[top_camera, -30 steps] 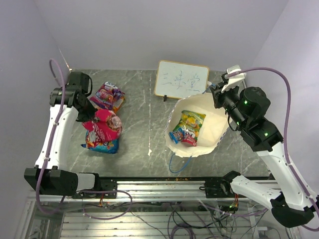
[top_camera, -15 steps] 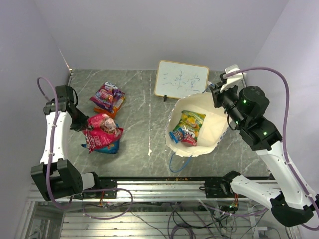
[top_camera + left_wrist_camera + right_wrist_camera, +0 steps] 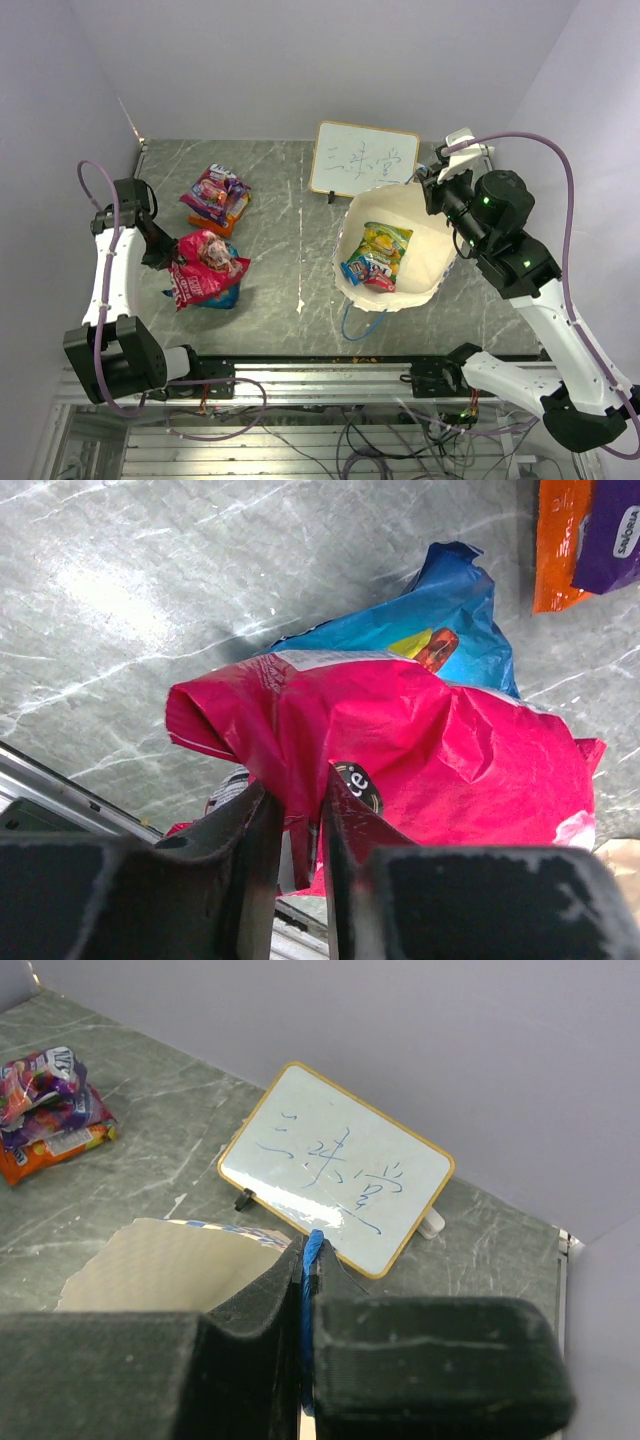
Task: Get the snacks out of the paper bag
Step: Place the snack at the center of the board, then take out the snack from the paper bag.
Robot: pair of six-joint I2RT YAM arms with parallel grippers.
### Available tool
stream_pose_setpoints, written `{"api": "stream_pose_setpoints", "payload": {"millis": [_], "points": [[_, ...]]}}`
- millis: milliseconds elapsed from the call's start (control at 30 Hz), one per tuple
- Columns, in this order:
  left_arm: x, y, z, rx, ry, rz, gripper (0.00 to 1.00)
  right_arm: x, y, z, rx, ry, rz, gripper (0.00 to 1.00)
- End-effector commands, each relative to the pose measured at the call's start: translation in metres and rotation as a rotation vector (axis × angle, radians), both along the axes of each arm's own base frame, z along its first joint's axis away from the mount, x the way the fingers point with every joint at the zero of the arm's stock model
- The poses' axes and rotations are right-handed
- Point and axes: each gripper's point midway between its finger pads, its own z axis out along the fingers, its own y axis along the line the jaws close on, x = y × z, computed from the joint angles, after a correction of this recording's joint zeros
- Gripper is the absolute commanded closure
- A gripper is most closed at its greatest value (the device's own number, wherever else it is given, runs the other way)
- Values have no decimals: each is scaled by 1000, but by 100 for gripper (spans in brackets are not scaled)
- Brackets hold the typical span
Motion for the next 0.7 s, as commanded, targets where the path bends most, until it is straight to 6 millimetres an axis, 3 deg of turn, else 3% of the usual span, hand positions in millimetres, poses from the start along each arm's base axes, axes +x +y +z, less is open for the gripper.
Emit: {"api": "stream_pose_setpoints", "payload": {"millis": [0, 167, 467, 567, 667], "points": [[10, 11, 10, 39, -30, 6, 65, 0, 1, 14, 18, -50, 10, 100], [8, 16, 31, 74, -62, 24, 49, 0, 2, 14, 17, -48, 12, 100], [2, 18, 68, 108, -138, 44, 42, 0, 3, 13, 11, -49, 21, 100], [3, 11, 85, 105, -184, 6, 39, 0, 4, 13, 10, -49, 24, 100], [13, -12, 105, 76, -276, -94, 28, 0, 5, 12, 11, -50, 28, 100]]}}
